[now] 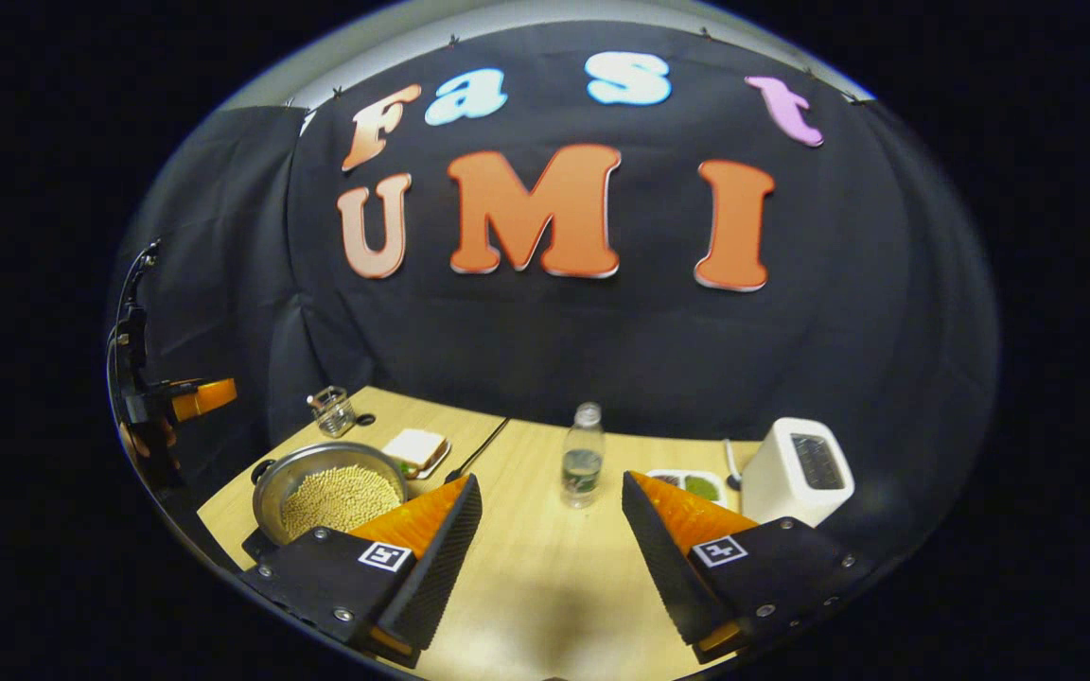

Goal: First push the handle of the pot to place it horizontally, then grasp the pot with both hands and set it on the induction cooktop.

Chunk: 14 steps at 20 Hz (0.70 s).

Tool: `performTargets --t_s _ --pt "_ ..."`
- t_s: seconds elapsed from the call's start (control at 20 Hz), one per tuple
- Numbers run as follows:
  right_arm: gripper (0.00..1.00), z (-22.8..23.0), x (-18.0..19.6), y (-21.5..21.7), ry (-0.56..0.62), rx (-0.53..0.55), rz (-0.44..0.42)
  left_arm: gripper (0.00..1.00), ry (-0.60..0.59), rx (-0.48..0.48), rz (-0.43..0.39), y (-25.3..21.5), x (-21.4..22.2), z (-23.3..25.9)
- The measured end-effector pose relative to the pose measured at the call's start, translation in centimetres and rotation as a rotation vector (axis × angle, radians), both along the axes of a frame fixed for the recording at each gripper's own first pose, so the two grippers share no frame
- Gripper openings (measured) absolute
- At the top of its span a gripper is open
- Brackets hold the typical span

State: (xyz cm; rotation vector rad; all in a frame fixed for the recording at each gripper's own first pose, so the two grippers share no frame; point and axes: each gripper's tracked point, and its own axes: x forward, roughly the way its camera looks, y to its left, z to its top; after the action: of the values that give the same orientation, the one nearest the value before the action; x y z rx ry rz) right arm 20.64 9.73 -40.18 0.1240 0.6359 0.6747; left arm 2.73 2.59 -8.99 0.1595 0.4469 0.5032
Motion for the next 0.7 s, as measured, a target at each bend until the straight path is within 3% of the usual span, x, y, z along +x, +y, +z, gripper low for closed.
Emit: performTargets --t_s 0.25,0.35,0.4,0.45,0.5,0.6,0.7 --pt "0.94 10.0 4.7 -12.7 -0.199 0.026 -0.172 0.95 -0.252 0.006 -0.130 -7.1 4.0 10.7" --pt "0.89 13.8 5.8 -17.4 -0.263 0.026 -0.231 0.95 -0.335 -0.012 -0.185 -10.2 5.1 14.3" --pt "0.94 15.3 6.0 -19.5 -0.292 0.016 -0.257 0.93 -0.370 -0.018 -0.209 -11.1 5.8 16.0" --pt "0.99 16.8 6.3 -21.4 -0.320 0.001 -0.284 0.96 -0.403 -0.027 -0.232 -12.3 6.2 17.6" --pt "0.94 18.6 6.6 -23.5 -0.351 -0.011 -0.307 0.95 -0.436 -0.041 -0.257 -13.6 7.0 19.6" --pt "0.98 21.9 7.1 -26.3 -0.412 -0.029 -0.342 0.96 -0.501 -0.069 -0.303 -15.5 7.8 22.8" --pt "0.93 25.1 7.2 -28.1 -0.443 -0.025 -0.376 0.96 -0.551 -0.073 -0.334 -17.1 8.6 26.2"
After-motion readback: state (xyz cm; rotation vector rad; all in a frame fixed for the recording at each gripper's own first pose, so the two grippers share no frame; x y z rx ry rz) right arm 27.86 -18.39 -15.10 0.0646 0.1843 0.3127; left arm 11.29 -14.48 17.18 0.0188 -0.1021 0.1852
